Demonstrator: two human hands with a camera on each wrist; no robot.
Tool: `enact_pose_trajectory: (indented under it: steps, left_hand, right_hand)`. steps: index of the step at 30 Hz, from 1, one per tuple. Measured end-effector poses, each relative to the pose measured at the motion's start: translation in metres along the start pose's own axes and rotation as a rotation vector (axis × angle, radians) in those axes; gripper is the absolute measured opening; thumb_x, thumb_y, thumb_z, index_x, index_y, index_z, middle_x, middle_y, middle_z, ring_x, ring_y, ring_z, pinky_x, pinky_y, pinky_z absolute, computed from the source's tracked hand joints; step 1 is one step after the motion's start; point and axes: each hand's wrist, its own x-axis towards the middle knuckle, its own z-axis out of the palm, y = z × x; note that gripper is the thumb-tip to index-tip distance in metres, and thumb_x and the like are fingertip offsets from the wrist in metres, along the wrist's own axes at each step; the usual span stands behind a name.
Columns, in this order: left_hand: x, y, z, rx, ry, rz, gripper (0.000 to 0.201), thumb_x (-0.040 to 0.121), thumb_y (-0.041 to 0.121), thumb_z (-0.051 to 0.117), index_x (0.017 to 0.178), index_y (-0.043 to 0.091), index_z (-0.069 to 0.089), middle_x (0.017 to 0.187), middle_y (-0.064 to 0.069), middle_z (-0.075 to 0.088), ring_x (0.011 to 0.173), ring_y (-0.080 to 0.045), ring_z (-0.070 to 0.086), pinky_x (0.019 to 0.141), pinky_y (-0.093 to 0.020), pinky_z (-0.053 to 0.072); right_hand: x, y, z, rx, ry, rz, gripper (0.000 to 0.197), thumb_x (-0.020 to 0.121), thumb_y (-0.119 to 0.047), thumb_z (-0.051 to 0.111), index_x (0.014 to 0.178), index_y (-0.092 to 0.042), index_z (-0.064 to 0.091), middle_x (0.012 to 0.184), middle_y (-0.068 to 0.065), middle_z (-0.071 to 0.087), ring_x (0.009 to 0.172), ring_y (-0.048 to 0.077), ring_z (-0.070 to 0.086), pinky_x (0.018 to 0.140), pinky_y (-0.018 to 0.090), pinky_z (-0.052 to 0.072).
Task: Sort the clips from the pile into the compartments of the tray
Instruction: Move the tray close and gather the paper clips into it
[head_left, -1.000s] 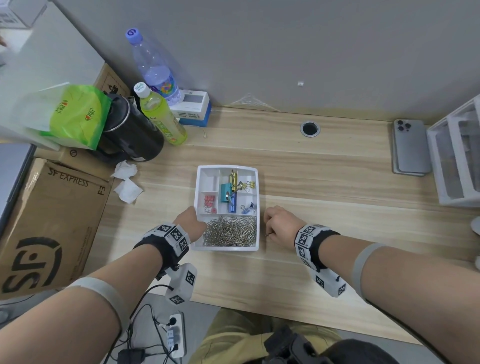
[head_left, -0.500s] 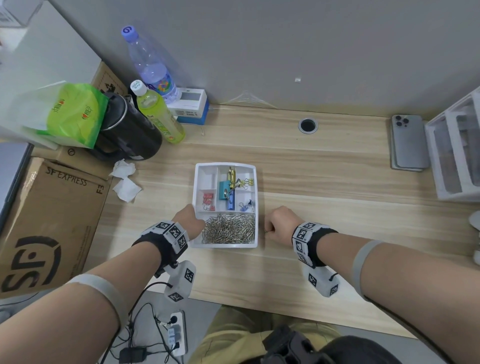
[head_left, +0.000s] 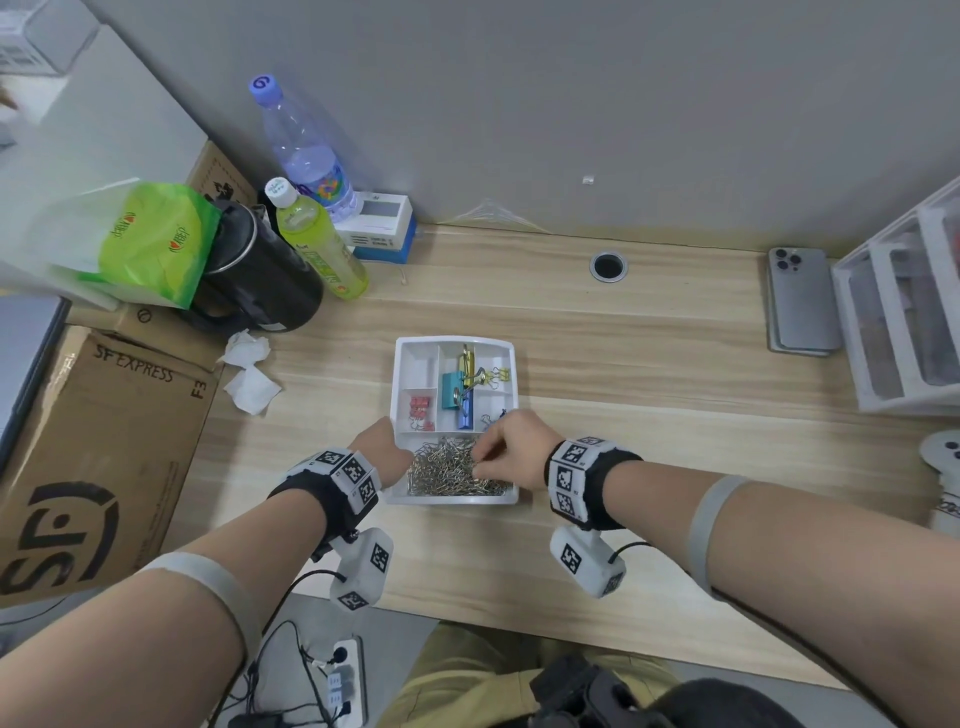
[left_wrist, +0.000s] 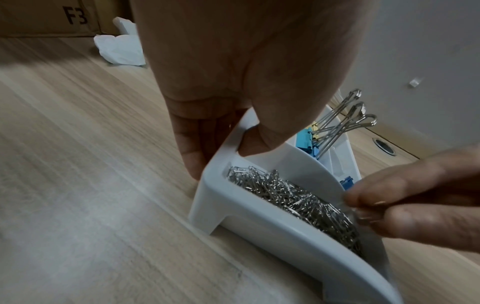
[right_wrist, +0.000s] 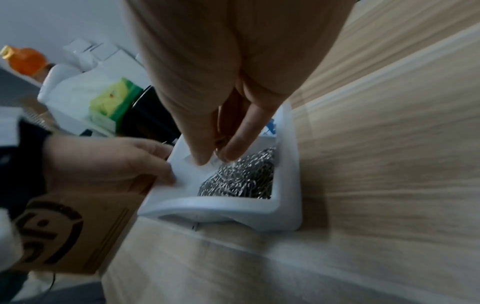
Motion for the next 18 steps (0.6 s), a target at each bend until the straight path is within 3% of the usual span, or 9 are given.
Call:
enact_pose_trajectory:
  steps: [3, 8, 12, 15, 18]
  left_hand:
    - [-0.004, 0.007, -0.002, 0.006, -0.014, 0.003, 0.034, 0.084, 0.013, 0.053, 0.117, 0.010, 0.051, 0.101, -0.014, 0.065, 0.086, -0.029, 0.069, 0.063, -0.038, 0.060]
    - [-0.006, 0.010, -0.006, 0.011, -0.040, 0.016, 0.036, 0.084, 0.012, 0.053, 0.120, 0.010, 0.052, 0.104, -0.014, 0.065, 0.088, -0.031, 0.069, 0.067, -0.043, 0.063]
    - [-0.002, 0.011, -0.009, 0.055, -0.039, 0.054, 0.038, 0.085, 0.015, 0.053, 0.123, 0.012, 0.051, 0.105, -0.010, 0.064, 0.088, -0.027, 0.068, 0.070, -0.041, 0.062]
    - [-0.004, 0.020, -0.011, 0.124, -0.014, 0.092, 0.040, 0.089, 0.015, 0.052, 0.128, 0.014, 0.051, 0.117, -0.009, 0.064, 0.099, -0.026, 0.063, 0.080, -0.035, 0.055]
    - [-0.005, 0.031, -0.013, 0.192, -0.024, 0.147, 0.046, 0.093, 0.012, 0.050, 0.138, 0.015, 0.045, 0.129, -0.009, 0.060, 0.113, -0.027, 0.059, 0.085, -0.028, 0.044]
  right_hand:
    - [0.000, 0.002, 0.003, -0.025, -0.022, -0.021, 0.022, 0.085, -0.021, 0.074, 0.105, -0.012, 0.076, 0.105, -0.002, 0.073, 0.094, 0.010, 0.067, 0.091, 0.025, 0.055]
    - [0.002, 0.022, -0.021, -0.057, 0.130, 0.027, 0.014, 0.089, -0.025, 0.065, 0.098, -0.019, 0.075, 0.095, -0.007, 0.072, 0.086, 0.007, 0.066, 0.084, 0.032, 0.058]
    - [0.000, 0.039, -0.042, -0.143, 0.243, 0.066, 0.022, 0.092, -0.016, 0.057, 0.112, -0.018, 0.065, 0.102, -0.005, 0.063, 0.086, 0.010, 0.061, 0.083, 0.031, 0.056]
    - [0.001, 0.049, -0.053, -0.177, 0.333, 0.099, 0.036, 0.092, -0.019, 0.055, 0.128, -0.019, 0.053, 0.120, 0.003, 0.054, 0.095, 0.018, 0.061, 0.090, 0.039, 0.054]
    - [0.004, 0.057, -0.060, -0.200, 0.353, 0.168, 0.050, 0.093, -0.030, 0.055, 0.140, -0.021, 0.041, 0.127, 0.007, 0.053, 0.100, 0.023, 0.061, 0.090, 0.037, 0.051]
